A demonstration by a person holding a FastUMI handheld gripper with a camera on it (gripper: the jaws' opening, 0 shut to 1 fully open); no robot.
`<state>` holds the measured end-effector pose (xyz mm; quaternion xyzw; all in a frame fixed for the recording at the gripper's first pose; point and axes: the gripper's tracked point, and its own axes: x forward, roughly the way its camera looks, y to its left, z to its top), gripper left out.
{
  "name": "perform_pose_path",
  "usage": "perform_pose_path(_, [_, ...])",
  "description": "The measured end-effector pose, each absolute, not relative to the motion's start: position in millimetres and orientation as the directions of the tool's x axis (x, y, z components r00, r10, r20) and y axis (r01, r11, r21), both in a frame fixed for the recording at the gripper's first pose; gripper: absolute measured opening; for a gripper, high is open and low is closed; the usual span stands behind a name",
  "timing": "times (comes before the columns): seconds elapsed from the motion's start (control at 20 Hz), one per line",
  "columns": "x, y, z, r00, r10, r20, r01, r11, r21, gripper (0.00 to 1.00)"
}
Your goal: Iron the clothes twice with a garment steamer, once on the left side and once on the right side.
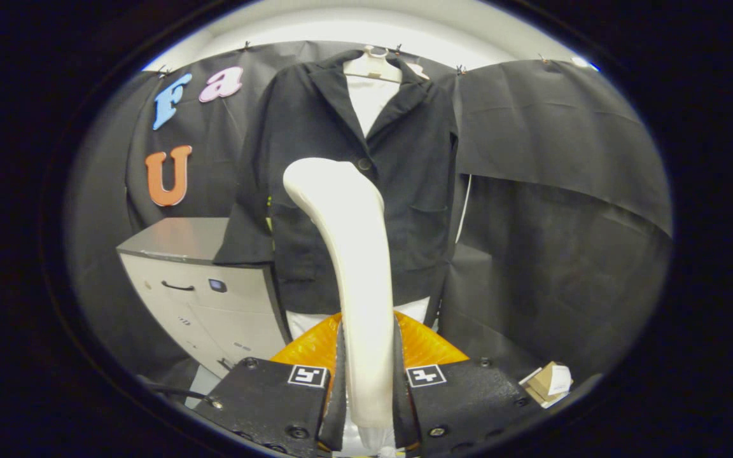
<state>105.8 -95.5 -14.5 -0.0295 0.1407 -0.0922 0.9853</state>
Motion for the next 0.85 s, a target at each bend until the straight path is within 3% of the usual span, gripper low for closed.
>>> perform_pose_path(0.85, [-13,-45,-49,0.959,-0.051,-0.278,0.043,0.998,-0.036,0.32])
